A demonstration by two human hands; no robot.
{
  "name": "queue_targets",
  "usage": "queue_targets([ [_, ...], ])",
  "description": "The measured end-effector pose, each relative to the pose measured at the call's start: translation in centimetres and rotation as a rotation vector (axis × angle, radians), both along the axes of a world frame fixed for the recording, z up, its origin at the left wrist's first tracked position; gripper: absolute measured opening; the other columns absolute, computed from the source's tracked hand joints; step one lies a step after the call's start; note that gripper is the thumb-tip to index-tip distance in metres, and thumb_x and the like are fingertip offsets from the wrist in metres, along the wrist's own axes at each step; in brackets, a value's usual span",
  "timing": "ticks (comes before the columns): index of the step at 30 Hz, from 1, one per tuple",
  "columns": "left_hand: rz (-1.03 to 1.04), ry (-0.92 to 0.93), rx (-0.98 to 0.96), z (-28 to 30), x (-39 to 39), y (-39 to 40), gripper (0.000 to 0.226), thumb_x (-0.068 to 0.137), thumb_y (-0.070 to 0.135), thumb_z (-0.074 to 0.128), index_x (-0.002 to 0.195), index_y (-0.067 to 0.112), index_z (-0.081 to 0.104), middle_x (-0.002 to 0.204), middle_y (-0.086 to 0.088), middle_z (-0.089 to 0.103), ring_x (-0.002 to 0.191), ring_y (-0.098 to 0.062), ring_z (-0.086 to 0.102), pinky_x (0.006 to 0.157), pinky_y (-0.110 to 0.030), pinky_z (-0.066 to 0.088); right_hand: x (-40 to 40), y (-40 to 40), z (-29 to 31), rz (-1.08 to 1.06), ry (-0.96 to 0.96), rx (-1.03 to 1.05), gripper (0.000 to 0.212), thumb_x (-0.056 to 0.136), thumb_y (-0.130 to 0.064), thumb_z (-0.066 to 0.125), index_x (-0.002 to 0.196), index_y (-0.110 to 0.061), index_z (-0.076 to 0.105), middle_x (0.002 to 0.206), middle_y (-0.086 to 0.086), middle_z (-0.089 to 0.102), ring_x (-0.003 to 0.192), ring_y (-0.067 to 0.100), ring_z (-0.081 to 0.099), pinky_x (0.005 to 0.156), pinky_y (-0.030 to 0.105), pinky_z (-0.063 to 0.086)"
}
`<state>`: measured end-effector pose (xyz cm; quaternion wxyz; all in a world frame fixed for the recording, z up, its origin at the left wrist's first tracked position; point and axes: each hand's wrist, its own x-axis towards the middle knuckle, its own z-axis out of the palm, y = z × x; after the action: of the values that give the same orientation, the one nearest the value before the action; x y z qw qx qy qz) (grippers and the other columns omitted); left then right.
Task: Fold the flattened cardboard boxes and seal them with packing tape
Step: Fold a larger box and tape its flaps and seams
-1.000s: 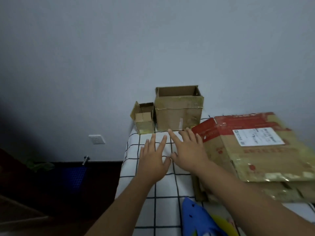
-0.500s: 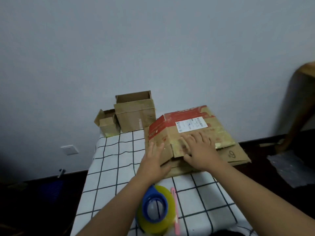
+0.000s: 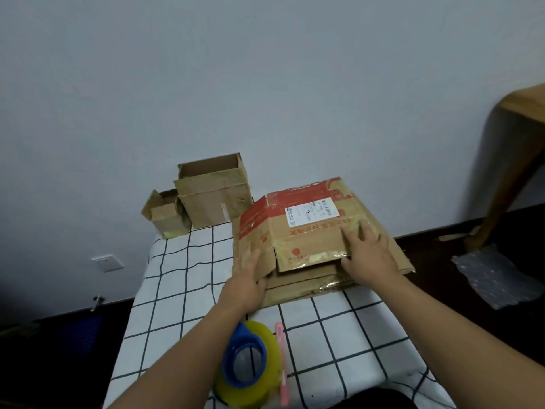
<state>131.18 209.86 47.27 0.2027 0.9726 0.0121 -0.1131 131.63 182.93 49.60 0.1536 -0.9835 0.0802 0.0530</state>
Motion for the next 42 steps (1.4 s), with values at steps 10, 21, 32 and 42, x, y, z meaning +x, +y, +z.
queue_targets([
  [10, 0.166, -0.178, -0.316, 2.5, 0.6, 0.5, 0.069, 0.095, 0.042, 0.052, 0.154, 0.043, 0.016, 0.125, -0.006, 0.061, 0.121, -0.032, 0.050, 0.100, -0.041, 0.044, -0.7, 0.5, 2.1, -0.072, -0.303, 0.136, 0.057, 0.094, -0.032, 0.053, 0.149, -0.035, 0.036, 0.155, 0.008, 0.023, 0.127, 0.034, 0.024, 0.109, 0.046, 0.037],
  [21, 0.307, -0.387, -0.631, 10.4, -2.8, 2.0, 0.041, 0.106, 0.035, 0.033, 0.137, 0.018, 0.052, 0.129, -0.005, 0.061, 0.120, -0.026, 0.054, 0.096, -0.036, 0.043, -3.1, 5.1, 8.3, 0.003, -0.618, 0.313, 0.043, 0.099, -0.013, 0.048, 0.139, -0.028, 0.055, 0.150, 0.006, 0.036, 0.131, 0.030, 0.032, 0.108, 0.047, 0.040],
  [32, 0.487, -0.515, -0.573, 12.7, -9.0, 13.3, 0.036, 0.105, 0.035, 0.035, 0.114, 0.013, 0.062, 0.110, -0.011, 0.065, 0.105, -0.031, 0.058, 0.093, -0.041, 0.047, -5.9, 16.7, 11.9, 0.167, -0.701, 0.415, 0.032, 0.097, -0.009, 0.052, 0.126, -0.014, 0.065, 0.142, 0.012, 0.049, 0.129, 0.031, 0.047, 0.106, 0.038, 0.039],
  [42, 0.621, -0.530, -0.442, 11.7, -14.8, 23.2, 0.029, 0.105, 0.029, 0.036, 0.124, 0.018, 0.054, 0.102, -0.002, 0.059, 0.101, -0.027, 0.059, 0.088, -0.039, 0.048, -6.9, 27.8, 10.8, 0.338, -0.560, 0.516, 0.030, 0.100, -0.016, 0.051, 0.126, -0.017, 0.064, 0.133, 0.001, 0.050, 0.111, 0.009, 0.046, 0.093, 0.021, 0.035],
])
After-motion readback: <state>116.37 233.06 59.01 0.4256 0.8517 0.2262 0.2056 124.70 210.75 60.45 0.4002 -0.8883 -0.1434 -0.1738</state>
